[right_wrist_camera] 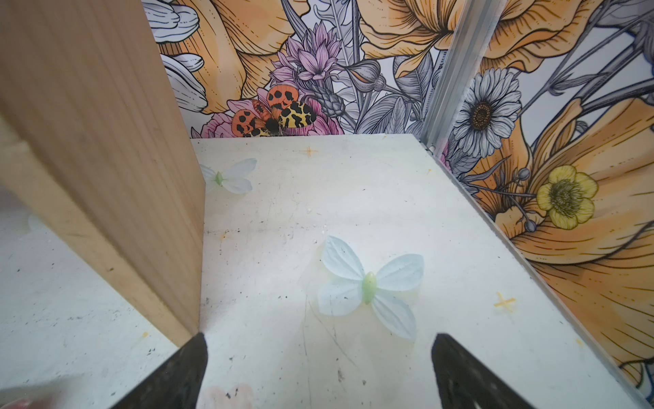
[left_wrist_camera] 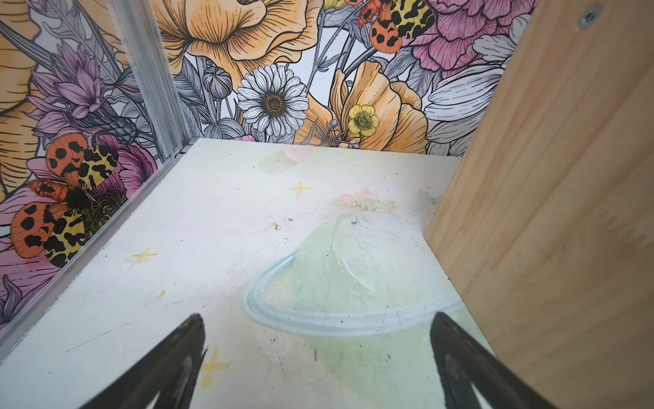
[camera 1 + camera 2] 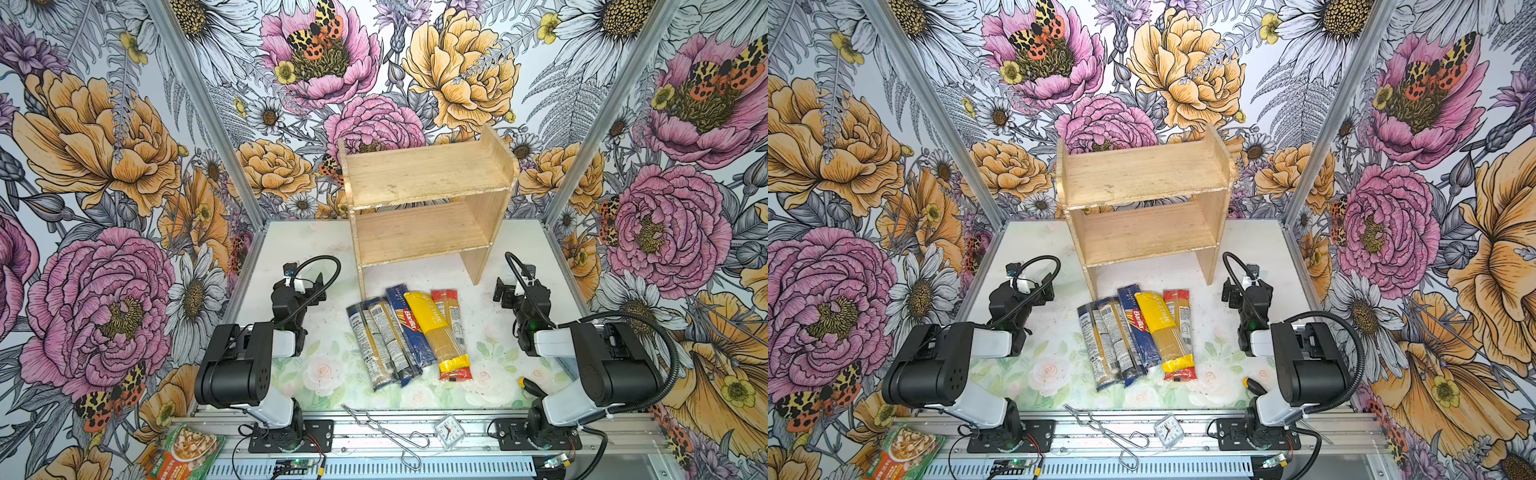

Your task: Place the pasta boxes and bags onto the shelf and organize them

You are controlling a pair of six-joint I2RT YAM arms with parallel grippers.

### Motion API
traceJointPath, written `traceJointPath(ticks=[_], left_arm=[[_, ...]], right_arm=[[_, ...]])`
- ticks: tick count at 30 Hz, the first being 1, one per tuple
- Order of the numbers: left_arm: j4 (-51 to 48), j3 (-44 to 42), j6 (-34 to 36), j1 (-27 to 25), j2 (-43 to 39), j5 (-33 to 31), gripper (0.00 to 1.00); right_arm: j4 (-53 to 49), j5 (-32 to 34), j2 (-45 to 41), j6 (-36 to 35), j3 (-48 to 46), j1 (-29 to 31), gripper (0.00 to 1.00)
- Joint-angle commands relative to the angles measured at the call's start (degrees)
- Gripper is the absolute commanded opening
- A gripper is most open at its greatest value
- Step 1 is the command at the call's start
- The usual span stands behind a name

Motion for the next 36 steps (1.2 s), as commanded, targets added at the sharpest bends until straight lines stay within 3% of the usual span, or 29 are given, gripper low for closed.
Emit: traceJointPath(ticks=[1,18,25,29,36], left_arm=[[0.28,0.23,-0.19,0.04,-0.54,-0.11,0.99],[1.07,-0.25,0.15,-0.27,-0.62,-0.47,0.99],[10.53,-5.97,-0.63,-0.26,-2.08,-2.09,0.99],[11.42,-7.71,0.29,-0.47,-5.14,-0.73,0.99],[3.07,-7.31,3.23,-3.86,-12.62,-3.83,0.99]], right_arm=[[1.26,-0.72,-0.31,-0.36,1.02,-0.16,0.99],[2.05,-0.36,-0.46,-0.78,0.5,0.32,0.97],[2.18,-0.1,-0.85,-1.11,0.35,0.55,0.94],[0.75,-1.8,-3.74,-1.82,-0.09,0.71,0.93],[-6.56,-1.56,-14.27,-2.08,-0.4,1.03,0.93]])
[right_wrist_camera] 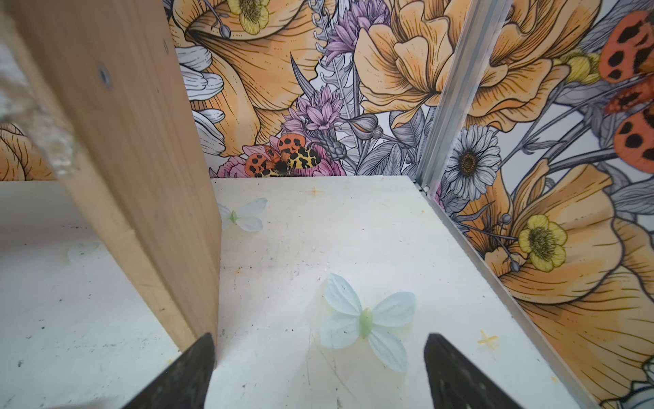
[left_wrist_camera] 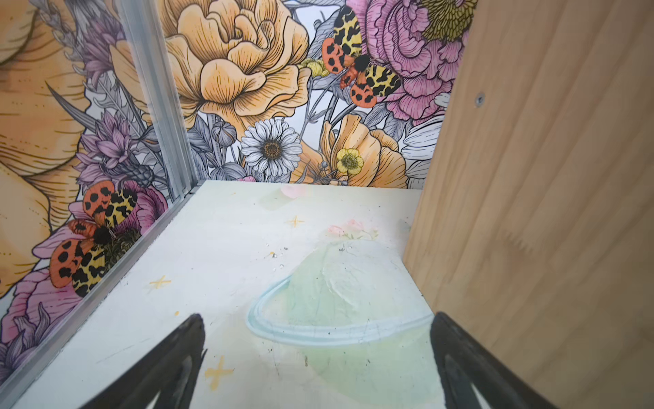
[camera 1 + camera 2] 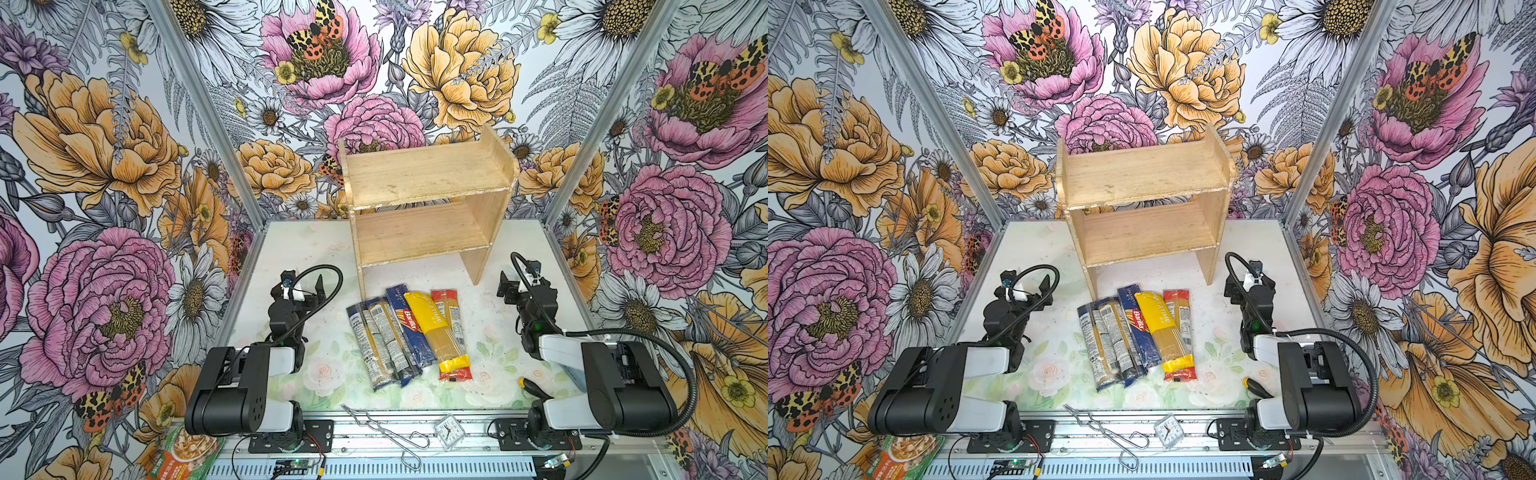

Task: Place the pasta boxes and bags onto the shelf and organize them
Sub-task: 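Move the right gripper to the yellow PASTATIME bag while the left approaches the packs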

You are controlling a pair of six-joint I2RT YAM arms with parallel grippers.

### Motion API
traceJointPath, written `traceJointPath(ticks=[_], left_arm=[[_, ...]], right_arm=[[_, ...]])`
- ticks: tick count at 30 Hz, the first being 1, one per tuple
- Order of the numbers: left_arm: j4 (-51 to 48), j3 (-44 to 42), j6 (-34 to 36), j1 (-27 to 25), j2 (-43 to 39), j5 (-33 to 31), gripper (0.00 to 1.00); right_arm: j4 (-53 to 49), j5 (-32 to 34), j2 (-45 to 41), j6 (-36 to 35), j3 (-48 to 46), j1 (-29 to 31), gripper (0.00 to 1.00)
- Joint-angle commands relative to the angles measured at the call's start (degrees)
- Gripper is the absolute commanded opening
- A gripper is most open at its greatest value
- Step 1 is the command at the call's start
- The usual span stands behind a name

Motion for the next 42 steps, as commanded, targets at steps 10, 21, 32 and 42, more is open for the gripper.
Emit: traceJointPath(ticks=[10,21,32,42], left_arm=[[-27.84,4.61,-4.79,-2.29,-18.97,1.35,0.99],[-47.32,3.6,-14.18,-8.71,-39.45,0.63,0.99],[-54.7,0.29,-20.79,-20.21,-47.34,-3.6,0.99],[-57.9,-0.95,-23.1,-25.48,-47.25,-6.04,0.99]], right_arm=[[-29.59,-12.86,-19.74,7.63,8.6,1.41,0.91],[-35.73,-35.48,-20.85,21.7,10.82,7.6,0.96],[-36.65,-33.57,-21.3,25.23,4.43,20.46,1.0],[-37.47,-26.95,-16.69,25.54,1.77,28.08,0.99]])
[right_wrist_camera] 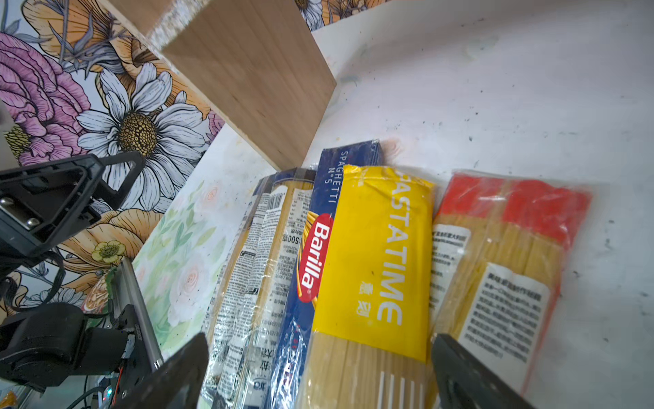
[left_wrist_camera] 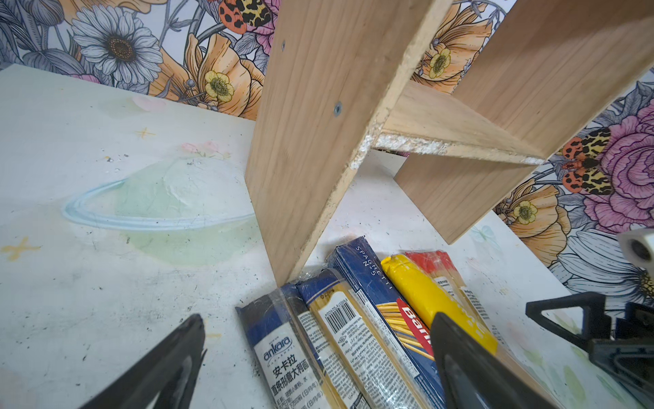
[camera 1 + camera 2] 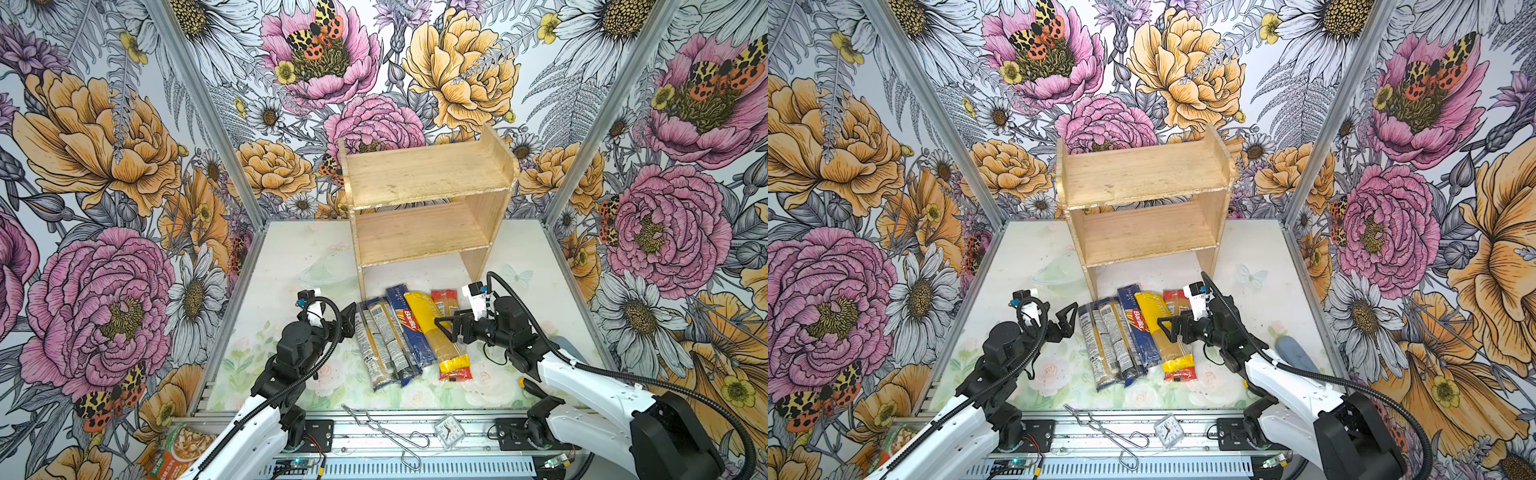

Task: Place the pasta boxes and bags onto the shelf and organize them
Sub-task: 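Move the right gripper to the yellow PASTATIME bag while the left approaches the packs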

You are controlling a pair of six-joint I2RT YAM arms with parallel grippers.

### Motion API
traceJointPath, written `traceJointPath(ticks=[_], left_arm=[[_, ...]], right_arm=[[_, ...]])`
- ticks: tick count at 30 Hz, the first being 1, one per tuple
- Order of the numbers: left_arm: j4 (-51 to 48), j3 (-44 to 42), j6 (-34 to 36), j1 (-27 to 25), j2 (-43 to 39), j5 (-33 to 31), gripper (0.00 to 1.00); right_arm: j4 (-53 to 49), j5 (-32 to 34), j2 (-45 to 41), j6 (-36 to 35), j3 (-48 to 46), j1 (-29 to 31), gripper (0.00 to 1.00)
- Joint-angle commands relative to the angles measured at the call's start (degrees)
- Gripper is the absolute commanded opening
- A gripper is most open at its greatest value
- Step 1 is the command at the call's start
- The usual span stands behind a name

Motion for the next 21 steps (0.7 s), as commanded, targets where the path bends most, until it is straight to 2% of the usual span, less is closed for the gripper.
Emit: traceJointPath(ticks=[1,8,21], left_arm=[[-1.8,-1.28,-2.18,-1.11,-1.03,-1.76,0.99],[-2.95,-3.26,-4.31,-2.72,-3.45,-1.98,0.99],[-5.21,-3.85,-4.7,-3.66,-5.05,-0.62,0.99]], right_arm=[[0.14,3.44,0.68,1.1,-0.09,1.36,0.99],[-2.0,6.21,2.13,1.69,0.34,2.57,0.99],[-4.93,5.99,3.54,1.59,1.9,3.88,1.0]])
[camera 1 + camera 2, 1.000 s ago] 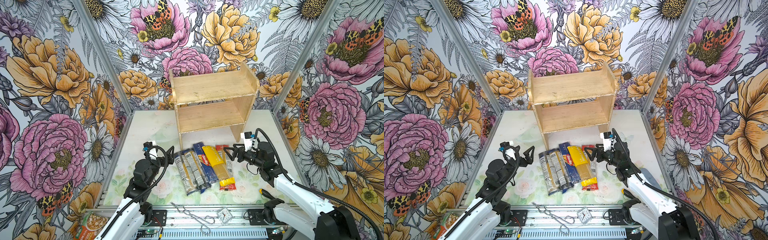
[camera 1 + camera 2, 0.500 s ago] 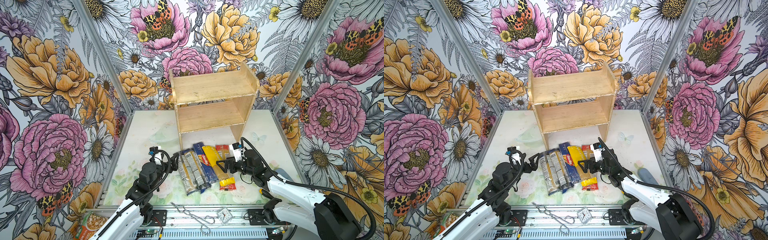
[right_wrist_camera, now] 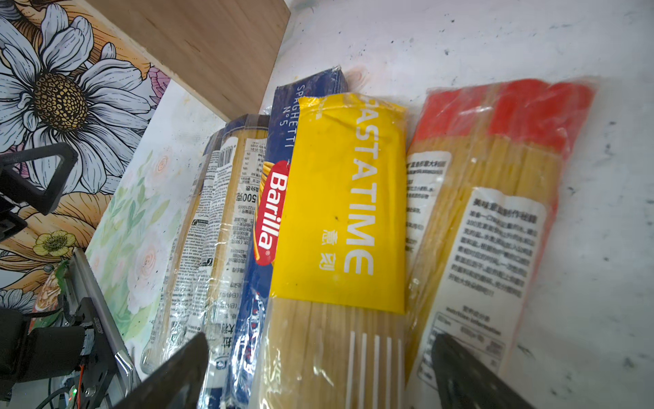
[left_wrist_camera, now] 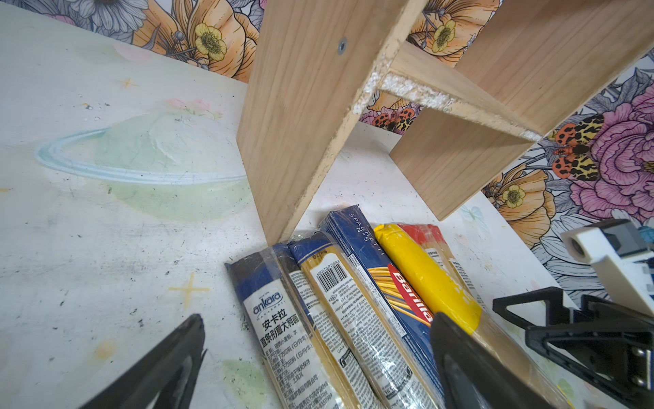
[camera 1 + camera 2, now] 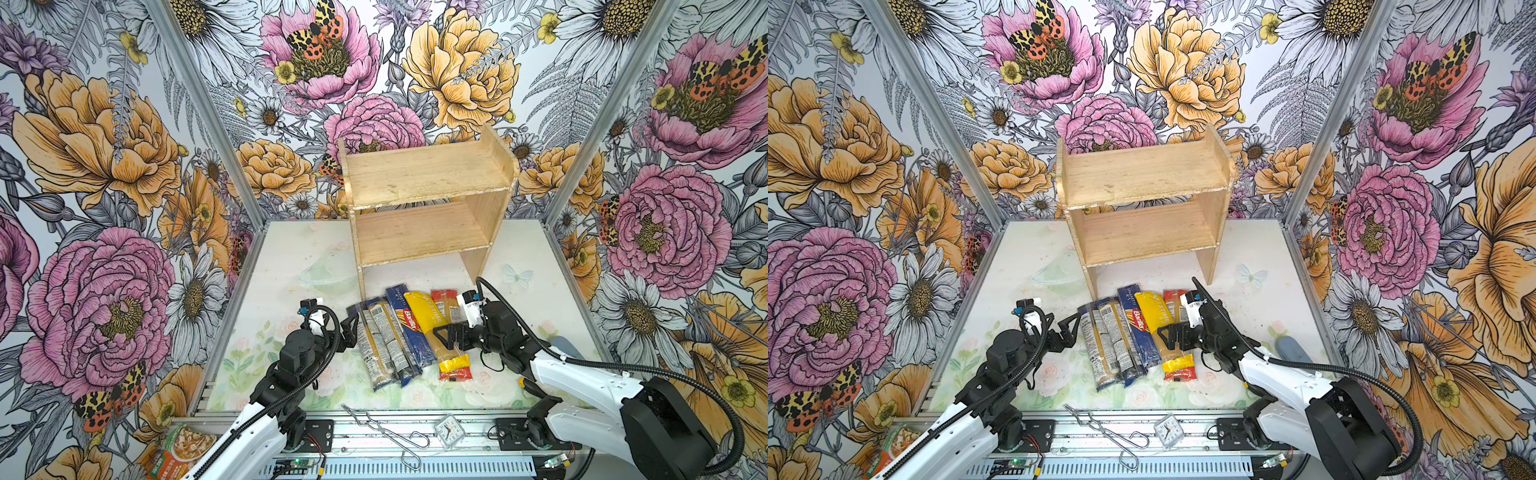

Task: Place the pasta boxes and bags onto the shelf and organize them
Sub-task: 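Move the right gripper to the yellow PASTATIME bag while the left approaches the packs, then lower the right gripper and close it on the yellow PASTATIME bag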

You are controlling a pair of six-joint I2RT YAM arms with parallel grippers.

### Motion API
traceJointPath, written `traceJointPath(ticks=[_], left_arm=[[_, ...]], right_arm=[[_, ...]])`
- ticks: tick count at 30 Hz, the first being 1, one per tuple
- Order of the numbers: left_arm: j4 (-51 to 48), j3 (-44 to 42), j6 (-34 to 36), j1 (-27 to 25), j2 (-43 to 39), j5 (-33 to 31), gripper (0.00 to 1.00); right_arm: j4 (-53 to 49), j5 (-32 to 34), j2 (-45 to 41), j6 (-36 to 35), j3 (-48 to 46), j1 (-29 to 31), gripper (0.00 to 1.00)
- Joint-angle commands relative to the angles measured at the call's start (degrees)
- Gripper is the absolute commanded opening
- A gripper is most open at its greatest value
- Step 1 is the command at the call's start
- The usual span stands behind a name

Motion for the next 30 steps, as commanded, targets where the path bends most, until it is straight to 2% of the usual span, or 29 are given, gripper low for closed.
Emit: traceJointPath(ticks=[1,11,18,30], left_arm=[[-0.57,-1.1,-0.42,-0.64,-0.5,0.09,0.99],[-0.28,-1.17,-0.25,-0.61,0.28,0.64,0.99],[-0.23,-1.1,-0.34,-0.68,0.55,0.97,0.99],[0.28,-0.86,-0.2,-0.68,2.02,1.16,0.99]], right_arm=[[-0.5,0.88,0.04,-0.11,2.1,0.91,0.99],[-2.36,6.28,5.58,-2.05,4.37,6.62,1.0],[-3.54,9.26,7.21,-2.78,5.08,8.43,0.99],[-5.42,13.22,11.27,-3.8,6.24,11.78,0.92]])
